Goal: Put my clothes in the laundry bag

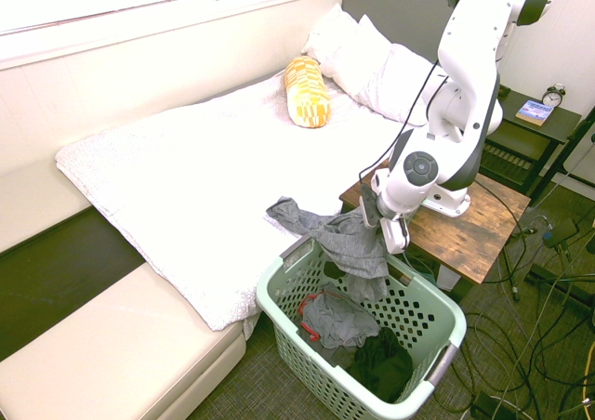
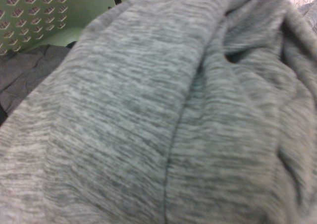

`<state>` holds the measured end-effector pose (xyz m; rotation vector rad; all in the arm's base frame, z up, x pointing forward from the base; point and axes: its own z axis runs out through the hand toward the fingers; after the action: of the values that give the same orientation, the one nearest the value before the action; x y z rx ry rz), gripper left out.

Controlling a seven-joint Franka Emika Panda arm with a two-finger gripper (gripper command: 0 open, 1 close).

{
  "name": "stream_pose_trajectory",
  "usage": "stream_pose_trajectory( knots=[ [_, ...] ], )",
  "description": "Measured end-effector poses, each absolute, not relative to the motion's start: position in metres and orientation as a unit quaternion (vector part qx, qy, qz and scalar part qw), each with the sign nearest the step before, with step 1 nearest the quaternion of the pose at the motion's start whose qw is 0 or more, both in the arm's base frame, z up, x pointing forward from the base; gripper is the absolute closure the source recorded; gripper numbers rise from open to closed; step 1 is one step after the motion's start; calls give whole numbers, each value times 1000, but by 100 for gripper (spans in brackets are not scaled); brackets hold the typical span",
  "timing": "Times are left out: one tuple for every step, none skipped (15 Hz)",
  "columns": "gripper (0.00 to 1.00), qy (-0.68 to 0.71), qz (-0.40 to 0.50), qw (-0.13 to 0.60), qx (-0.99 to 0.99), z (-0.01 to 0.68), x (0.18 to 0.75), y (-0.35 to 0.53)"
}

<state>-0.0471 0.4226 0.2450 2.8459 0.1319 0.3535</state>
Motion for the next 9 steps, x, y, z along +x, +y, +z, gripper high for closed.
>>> stream_pose_trajectory(
  knots=[
    [0,45,122,134,982,245,-47,424],
    [0,45,121,134,983,245,-47,425],
    [0,44,120,134,983,245,-46,426],
    [0,44,119,134,983,245,-46,427],
    [0,42,118,135,983,244,-45,428],
    [0,36,117,133,984,246,-39,430],
    [0,25,117,127,985,248,-29,434],
    [0,7,120,113,986,251,-9,440],
    [0,-18,127,95,987,255,24,446]
  ],
)
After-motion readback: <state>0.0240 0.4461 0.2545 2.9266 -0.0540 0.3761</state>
